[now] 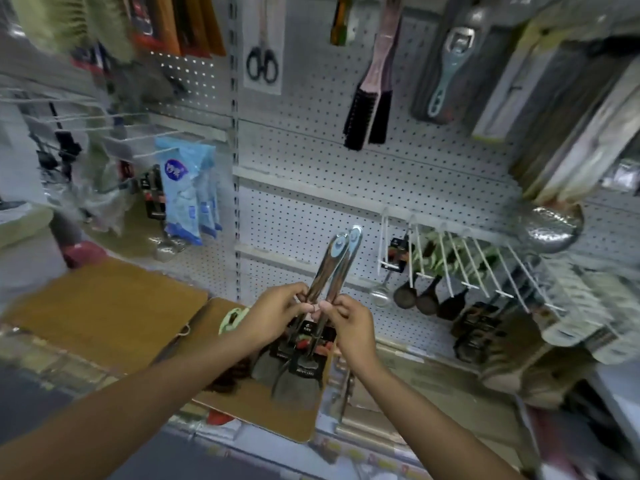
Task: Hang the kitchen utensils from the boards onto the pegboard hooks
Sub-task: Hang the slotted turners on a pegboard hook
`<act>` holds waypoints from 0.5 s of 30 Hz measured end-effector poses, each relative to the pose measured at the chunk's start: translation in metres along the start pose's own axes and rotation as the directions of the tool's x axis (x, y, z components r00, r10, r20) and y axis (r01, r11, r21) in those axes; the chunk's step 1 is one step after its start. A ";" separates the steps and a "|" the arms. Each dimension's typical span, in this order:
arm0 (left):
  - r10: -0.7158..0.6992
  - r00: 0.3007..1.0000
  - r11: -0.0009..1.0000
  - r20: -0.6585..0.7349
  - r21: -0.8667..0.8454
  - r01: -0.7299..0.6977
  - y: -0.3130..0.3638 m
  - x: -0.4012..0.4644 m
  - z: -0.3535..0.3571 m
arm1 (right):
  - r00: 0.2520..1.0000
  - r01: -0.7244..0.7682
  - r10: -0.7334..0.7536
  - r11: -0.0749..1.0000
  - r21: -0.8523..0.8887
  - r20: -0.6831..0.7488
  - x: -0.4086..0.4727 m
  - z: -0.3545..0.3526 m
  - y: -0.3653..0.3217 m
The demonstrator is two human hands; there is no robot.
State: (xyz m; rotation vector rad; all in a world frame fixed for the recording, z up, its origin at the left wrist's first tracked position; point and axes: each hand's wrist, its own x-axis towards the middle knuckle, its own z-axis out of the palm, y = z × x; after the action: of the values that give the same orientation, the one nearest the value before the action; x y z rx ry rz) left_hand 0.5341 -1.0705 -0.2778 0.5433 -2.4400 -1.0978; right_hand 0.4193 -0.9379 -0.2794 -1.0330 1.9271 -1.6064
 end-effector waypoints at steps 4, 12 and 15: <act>0.099 0.993 0.995 0.066 0.008 -0.099 0.043 0.003 0.041 | 0.996 0.013 -0.017 0.999 -0.045 -0.087 -0.024 -0.067 -0.007; 0.193 0.972 0.981 0.133 -0.038 -0.190 0.105 0.026 0.133 | 0.984 -0.018 0.004 0.997 -0.079 -0.178 -0.055 -0.173 0.018; 0.202 0.968 0.979 0.148 -0.068 -0.194 0.126 0.036 0.168 | 0.983 -0.020 0.003 0.996 -0.088 -0.185 -0.063 -0.212 0.035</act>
State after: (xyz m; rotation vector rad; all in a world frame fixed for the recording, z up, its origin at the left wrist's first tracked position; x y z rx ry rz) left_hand 0.3951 -0.9087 -0.2754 0.1980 -2.5225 -1.1538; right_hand 0.2964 -0.7514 -0.2709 -0.9330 2.1400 -1.6746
